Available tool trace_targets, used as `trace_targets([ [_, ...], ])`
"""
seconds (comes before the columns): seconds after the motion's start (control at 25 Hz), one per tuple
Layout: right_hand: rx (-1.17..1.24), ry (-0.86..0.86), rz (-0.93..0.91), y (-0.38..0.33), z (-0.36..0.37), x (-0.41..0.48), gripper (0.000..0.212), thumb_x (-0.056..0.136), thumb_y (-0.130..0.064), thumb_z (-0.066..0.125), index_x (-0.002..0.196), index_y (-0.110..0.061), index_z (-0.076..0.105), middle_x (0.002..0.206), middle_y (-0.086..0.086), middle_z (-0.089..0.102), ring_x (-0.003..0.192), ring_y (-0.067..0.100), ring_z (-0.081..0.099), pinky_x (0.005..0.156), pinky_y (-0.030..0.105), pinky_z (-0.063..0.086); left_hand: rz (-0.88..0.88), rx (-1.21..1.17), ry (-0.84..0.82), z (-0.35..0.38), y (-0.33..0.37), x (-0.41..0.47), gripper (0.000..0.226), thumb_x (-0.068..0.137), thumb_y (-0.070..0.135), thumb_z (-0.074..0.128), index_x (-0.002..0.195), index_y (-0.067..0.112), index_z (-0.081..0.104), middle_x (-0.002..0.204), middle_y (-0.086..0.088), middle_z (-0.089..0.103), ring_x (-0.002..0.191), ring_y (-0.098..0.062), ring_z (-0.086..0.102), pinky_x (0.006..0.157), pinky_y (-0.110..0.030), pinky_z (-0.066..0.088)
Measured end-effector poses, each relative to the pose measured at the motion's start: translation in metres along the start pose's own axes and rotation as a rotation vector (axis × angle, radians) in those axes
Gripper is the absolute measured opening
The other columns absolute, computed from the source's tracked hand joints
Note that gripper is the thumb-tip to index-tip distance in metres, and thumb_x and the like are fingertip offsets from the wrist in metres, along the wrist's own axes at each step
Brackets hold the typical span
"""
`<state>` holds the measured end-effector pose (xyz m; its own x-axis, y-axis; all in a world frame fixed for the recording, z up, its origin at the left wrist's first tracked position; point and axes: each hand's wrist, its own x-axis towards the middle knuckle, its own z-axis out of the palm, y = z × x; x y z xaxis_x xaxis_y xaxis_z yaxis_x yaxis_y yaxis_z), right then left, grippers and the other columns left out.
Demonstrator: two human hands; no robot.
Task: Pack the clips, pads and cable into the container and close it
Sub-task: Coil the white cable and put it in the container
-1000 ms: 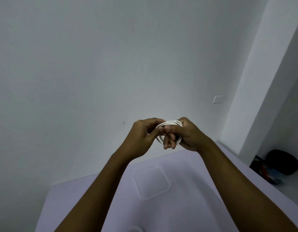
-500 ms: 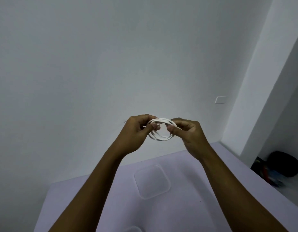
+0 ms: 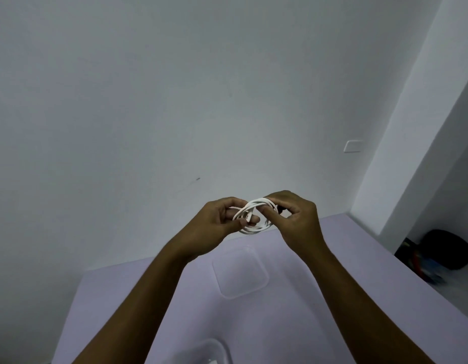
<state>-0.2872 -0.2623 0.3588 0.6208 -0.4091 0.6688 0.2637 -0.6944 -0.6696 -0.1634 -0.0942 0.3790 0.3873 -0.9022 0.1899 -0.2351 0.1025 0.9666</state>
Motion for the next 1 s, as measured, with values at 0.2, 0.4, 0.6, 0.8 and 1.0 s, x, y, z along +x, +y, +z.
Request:
trace_targets([
  [0.2,0.292,-0.116,0.295,-0.010,0.000,0.006,0.011,0.089,-0.014,0.072,0.097,-0.011,0.079,0.081,0.009,0.075,0.075,0.018,0.068,0.075,0.030,0.056,0.144,0.365,0.134,-0.003,0.004,0.001,0.018,0.091,0.007,0.065,0.104,0.019,0.069,0.096,0.007,0.072,0.089,-0.010,0.066,0.073,-0.029,0.051],
  [0.4,0.526,-0.176,0.474,-0.012,0.005,0.013,0.019,0.088,-0.017,0.072,0.096,0.000,0.075,0.081,0.021,0.068,0.074,0.031,0.067,0.079,0.043,0.055,0.391,0.496,0.425,0.007,-0.003,-0.002,0.029,0.083,0.022,0.078,0.109,0.018,0.066,0.093,0.011,0.070,0.080,-0.010,0.063,0.068,-0.010,0.042],
  [0.6,0.698,-0.311,0.642,-0.006,0.018,0.001,0.025,0.085,-0.023,0.068,0.095,-0.001,0.070,0.082,0.012,0.070,0.071,0.020,0.062,0.069,0.031,0.048,0.463,0.569,0.542,-0.002,-0.016,-0.004,0.018,0.089,0.020,0.071,0.105,0.015,0.076,0.093,0.008,0.075,0.075,0.000,0.063,0.068,-0.010,0.040],
  [0.8,0.896,-0.261,0.781,0.011,0.047,-0.023,0.028,0.087,-0.014,0.065,0.108,0.004,0.065,0.100,0.020,0.072,0.080,0.025,0.071,0.079,0.035,0.059,0.362,0.639,0.453,-0.015,-0.048,-0.021,0.030,0.084,0.026,0.076,0.112,0.015,0.073,0.101,0.008,0.075,0.081,0.005,0.062,0.070,-0.006,0.041],
  [1.0,0.905,-0.334,0.927,0.041,0.080,-0.066,0.027,0.083,-0.005,0.065,0.109,0.005,0.066,0.097,0.018,0.074,0.087,0.027,0.073,0.079,0.034,0.059,0.232,0.706,0.474,-0.017,-0.103,-0.057,0.031,0.092,0.028,0.067,0.121,0.020,0.066,0.090,0.009,0.072,0.070,-0.001,0.062,0.068,-0.013,0.047],
])
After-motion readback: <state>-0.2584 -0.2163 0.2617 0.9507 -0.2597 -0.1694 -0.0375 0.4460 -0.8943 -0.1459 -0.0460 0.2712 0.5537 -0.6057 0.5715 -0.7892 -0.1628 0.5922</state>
